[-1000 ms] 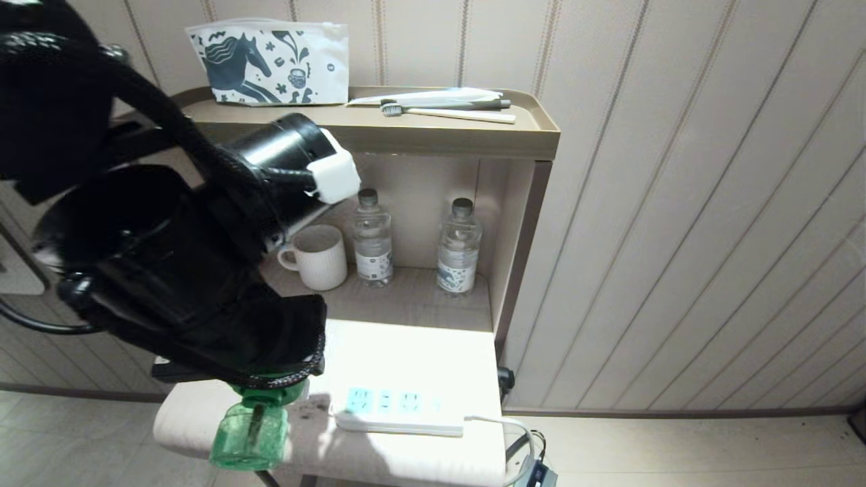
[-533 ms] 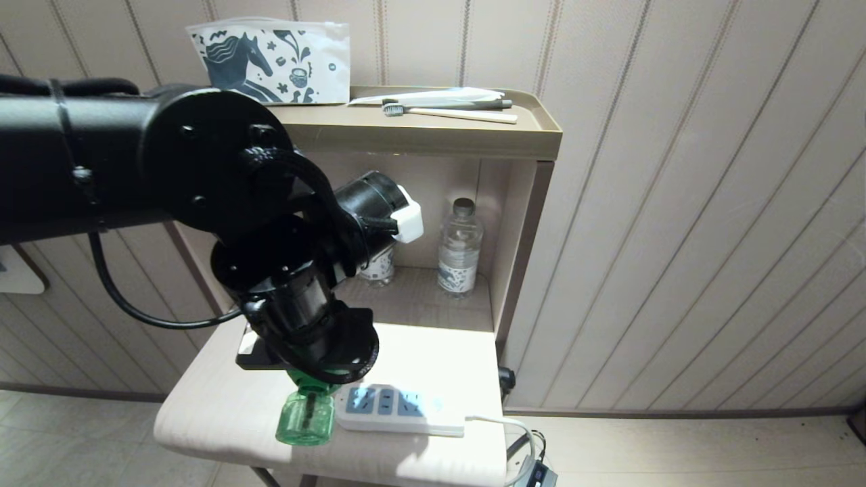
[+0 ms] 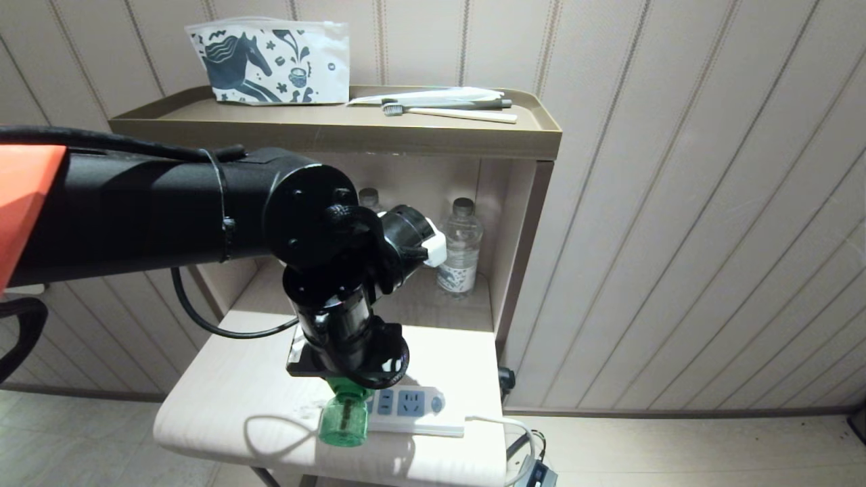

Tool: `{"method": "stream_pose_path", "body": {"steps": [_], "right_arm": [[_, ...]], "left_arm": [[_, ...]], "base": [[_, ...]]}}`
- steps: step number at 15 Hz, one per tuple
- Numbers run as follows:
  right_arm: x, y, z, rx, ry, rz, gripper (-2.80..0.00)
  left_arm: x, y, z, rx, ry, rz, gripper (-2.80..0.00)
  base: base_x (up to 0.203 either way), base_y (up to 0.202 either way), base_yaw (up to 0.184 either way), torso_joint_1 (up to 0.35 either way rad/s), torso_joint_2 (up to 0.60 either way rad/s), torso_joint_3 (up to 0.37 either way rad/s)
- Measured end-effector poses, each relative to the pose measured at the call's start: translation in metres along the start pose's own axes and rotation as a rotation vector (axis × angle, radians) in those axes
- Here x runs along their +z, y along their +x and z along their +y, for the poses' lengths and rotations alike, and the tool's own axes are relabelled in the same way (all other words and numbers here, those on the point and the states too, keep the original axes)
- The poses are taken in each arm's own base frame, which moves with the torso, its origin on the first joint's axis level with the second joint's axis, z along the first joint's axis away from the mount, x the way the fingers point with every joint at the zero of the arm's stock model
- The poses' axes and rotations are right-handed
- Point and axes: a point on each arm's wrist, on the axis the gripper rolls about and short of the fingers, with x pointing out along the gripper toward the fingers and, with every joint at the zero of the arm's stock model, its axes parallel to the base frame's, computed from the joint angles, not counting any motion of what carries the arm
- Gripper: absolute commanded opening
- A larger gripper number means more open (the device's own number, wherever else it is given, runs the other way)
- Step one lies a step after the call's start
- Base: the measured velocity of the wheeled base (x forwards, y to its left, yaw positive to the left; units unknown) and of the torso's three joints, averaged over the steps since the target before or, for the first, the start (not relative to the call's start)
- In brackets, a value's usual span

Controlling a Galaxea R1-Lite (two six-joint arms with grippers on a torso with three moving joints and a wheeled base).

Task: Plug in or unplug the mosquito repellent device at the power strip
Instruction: Insert the plug into the socket

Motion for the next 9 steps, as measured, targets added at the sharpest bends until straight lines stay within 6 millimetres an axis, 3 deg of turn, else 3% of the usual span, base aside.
{"method": "stream_pose_path", "body": {"steps": [9], "right_arm": [[0.0,0.0,0.0,0.0,0.0,0.0,-2.8]], "left_arm": [[0.007,0.024,-0.003,0.032,-0.013,0.05,-2.8]], "base": [[0.0,0.0,0.0,0.0,0.0,0.0]]}}
